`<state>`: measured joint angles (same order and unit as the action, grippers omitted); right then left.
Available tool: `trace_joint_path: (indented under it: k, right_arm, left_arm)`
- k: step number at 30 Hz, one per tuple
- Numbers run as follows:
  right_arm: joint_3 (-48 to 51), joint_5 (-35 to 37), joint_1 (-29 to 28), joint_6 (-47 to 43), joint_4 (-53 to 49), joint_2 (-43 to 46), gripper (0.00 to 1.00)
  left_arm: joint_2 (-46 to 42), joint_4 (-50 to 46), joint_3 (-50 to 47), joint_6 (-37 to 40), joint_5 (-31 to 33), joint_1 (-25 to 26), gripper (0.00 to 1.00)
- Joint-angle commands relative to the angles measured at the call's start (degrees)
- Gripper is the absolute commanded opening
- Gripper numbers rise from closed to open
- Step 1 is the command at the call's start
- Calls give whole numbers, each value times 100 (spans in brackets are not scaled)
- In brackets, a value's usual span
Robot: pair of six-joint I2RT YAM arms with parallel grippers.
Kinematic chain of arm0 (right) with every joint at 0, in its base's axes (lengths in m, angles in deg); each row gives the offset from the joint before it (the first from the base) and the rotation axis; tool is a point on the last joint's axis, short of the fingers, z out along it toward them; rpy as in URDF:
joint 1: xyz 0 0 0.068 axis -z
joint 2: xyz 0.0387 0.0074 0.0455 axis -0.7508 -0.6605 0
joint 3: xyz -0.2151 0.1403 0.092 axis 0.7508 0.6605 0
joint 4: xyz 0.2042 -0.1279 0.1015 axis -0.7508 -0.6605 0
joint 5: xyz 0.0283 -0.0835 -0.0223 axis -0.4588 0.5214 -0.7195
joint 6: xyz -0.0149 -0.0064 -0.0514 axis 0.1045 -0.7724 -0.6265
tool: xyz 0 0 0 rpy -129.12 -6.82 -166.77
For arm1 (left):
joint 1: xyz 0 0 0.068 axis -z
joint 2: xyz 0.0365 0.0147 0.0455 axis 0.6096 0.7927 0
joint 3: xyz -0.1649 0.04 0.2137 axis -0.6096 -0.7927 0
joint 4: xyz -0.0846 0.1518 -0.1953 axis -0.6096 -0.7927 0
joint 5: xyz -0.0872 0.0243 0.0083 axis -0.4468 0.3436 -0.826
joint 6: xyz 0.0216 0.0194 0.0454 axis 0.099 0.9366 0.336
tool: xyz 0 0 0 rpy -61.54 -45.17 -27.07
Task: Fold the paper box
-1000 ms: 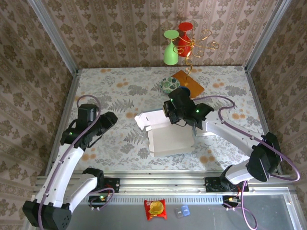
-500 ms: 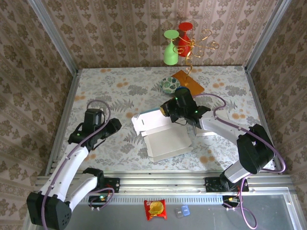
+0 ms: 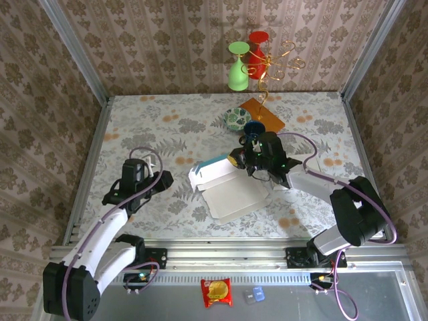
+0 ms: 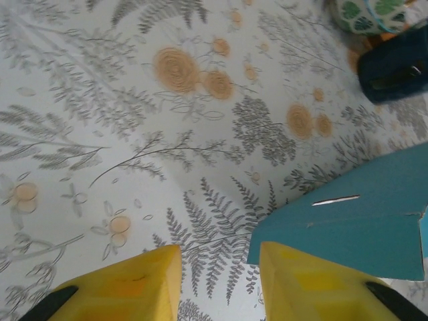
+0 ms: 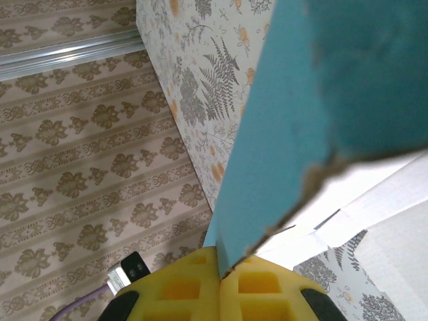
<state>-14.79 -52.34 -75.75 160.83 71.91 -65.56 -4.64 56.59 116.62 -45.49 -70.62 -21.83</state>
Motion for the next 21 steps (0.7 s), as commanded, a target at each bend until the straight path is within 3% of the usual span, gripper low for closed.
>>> trace_joint_path:
  k: [1,21]
  right_arm:
    - [221,-420,146,-330,443,50,0]
    - [408,-747,323,-431,1131,-366,0]
  left_arm:
    - [-73,791,-223,660,-460,120,36]
    - [1329,1802,-128,2114,-968,1000,37]
